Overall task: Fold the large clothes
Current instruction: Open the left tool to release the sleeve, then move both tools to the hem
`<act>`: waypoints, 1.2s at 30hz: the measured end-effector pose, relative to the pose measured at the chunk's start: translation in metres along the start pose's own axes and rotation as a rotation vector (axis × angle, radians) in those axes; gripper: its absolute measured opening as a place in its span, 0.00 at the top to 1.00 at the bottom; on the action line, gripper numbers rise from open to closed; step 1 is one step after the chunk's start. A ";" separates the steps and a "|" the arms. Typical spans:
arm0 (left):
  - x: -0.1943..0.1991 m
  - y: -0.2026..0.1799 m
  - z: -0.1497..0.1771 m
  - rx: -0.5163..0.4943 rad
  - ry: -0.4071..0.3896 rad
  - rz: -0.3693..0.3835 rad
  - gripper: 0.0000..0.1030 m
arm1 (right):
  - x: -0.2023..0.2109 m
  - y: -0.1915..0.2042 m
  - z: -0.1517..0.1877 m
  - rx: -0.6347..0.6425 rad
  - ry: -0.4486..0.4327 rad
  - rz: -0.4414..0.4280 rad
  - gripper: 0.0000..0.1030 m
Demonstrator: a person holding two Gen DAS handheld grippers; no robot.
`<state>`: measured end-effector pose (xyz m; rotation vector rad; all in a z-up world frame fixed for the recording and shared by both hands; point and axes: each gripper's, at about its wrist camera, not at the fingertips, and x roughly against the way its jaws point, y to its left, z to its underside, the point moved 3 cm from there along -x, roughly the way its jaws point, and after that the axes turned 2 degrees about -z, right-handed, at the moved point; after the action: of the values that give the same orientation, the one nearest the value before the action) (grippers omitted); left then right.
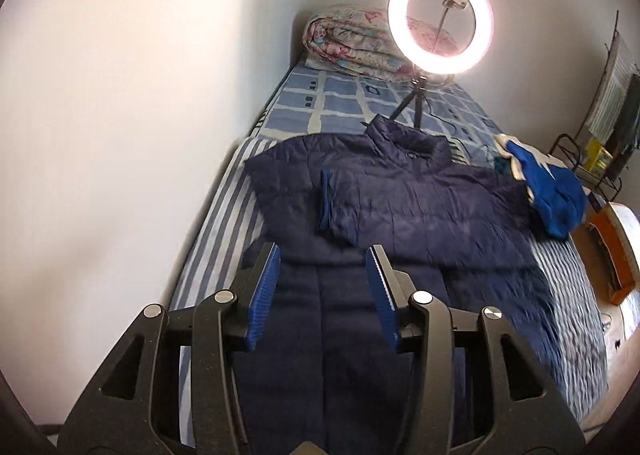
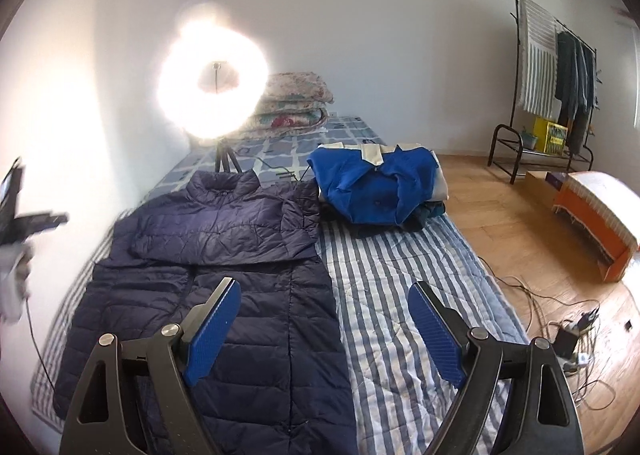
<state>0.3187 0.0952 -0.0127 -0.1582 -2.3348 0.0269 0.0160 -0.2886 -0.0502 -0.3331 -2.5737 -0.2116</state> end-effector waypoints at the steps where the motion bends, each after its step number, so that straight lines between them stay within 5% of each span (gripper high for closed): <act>1: 0.014 0.004 0.012 -0.012 0.007 -0.002 0.55 | 0.001 0.001 0.001 0.002 -0.003 -0.008 0.15; 6: 0.049 0.022 0.068 -0.055 0.051 -0.016 0.55 | 0.006 0.004 0.013 0.051 -0.005 -0.076 0.15; 15: 0.075 0.068 0.153 0.018 0.175 0.028 0.55 | 0.001 -0.003 0.049 0.149 0.059 -0.175 0.16; 23: 0.145 0.089 0.156 0.026 0.115 0.028 0.55 | 0.033 -0.049 0.031 0.022 0.013 -0.195 0.21; 28: 0.176 0.085 0.139 -0.021 0.075 0.022 0.55 | 0.062 -0.063 0.003 0.069 -0.026 -0.167 0.21; 36: 0.151 0.097 0.170 0.009 0.183 0.042 0.54 | 0.037 -0.060 0.026 0.130 0.151 -0.195 0.20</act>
<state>0.1034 0.2145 -0.0296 -0.1968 -2.1487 0.0423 -0.0436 -0.3333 -0.0574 -0.0170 -2.4542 -0.1335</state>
